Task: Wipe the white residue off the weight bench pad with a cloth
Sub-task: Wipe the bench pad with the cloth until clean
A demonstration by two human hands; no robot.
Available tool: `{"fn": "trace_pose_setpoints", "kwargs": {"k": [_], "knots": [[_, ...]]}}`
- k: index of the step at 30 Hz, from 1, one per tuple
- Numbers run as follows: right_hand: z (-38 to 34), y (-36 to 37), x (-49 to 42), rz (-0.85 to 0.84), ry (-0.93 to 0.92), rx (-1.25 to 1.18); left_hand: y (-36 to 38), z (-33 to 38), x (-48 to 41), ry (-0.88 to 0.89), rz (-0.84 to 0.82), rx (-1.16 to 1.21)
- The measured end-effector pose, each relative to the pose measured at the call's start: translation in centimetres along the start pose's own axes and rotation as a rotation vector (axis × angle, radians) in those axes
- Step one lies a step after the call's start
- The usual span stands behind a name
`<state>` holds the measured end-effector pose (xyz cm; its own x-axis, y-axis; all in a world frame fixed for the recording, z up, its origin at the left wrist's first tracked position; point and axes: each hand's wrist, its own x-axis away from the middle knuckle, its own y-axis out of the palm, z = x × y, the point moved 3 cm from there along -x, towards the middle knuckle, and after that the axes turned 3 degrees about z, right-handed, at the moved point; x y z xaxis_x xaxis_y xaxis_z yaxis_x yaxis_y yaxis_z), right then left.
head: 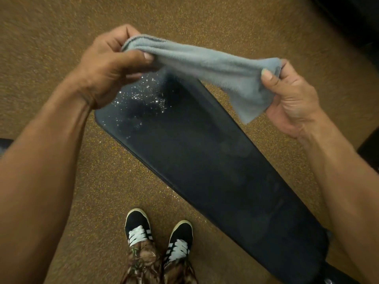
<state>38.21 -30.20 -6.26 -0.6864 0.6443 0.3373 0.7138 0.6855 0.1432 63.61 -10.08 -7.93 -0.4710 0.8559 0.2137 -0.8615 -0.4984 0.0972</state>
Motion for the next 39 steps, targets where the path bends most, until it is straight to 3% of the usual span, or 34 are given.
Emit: {"fn": "trace_pose_setpoints", "kwargs": {"k": [5, 9, 13, 16, 18, 20, 23, 26, 28, 31, 32, 35, 39], "knots": [[2.3, 0.3, 0.8, 0.017, 0.075, -0.042, 1.7, -4.0, 0.5, -0.134, 0.084, 0.276], [3.0, 0.2, 0.9, 0.112, 0.091, -0.052, 2.8, -5.8, 2.0, -0.370, 0.206, 0.403], [2.6, -0.4, 0.8, 0.242, 0.091, 0.010, 2.6, -6.0, 3.6, -0.471, 0.044, 0.256], [2.1, -0.7, 0.9, 0.198, 0.078, 0.080, 2.6, -5.0, 4.2, -0.518, -0.173, 0.112], [1.9, -0.5, 0.9, 0.173, 0.079, 0.148, 3.3, -4.3, 4.5, -0.542, -0.295, -0.104], [1.8, 0.0, 1.0, 0.147, 0.094, 0.199, 4.2, -3.7, 4.3, -0.498, -0.336, -0.412], [1.7, 0.5, 1.3, 0.034, 0.138, 0.327, 3.6, -3.6, 3.4, -0.352, -0.129, -0.662], [1.7, 0.6, 1.4, -0.102, 0.157, 0.802, 2.3, -3.4, 3.4, -0.258, -0.044, -0.715], [1.5, 0.6, 1.3, -0.092, 0.086, 1.058, 2.1, -3.1, 3.8, -0.143, -0.055, -0.709], [0.7, 0.3, 1.3, -0.031, -0.011, 1.171, 2.1, -3.4, 4.8, -0.064, -0.020, -0.364], [0.5, -0.1, 1.2, -0.008, 0.006, 1.086, 1.9, -3.8, 4.9, -0.067, 0.016, -0.251], [1.0, -0.8, 1.3, -0.019, 0.137, 0.467, 1.3, -5.1, 4.9, -0.065, 0.181, -0.004], [3.2, 0.1, 1.6, 0.097, 0.232, 0.058, 3.1, -6.2, 4.3, -0.150, 0.338, 0.291]]}}
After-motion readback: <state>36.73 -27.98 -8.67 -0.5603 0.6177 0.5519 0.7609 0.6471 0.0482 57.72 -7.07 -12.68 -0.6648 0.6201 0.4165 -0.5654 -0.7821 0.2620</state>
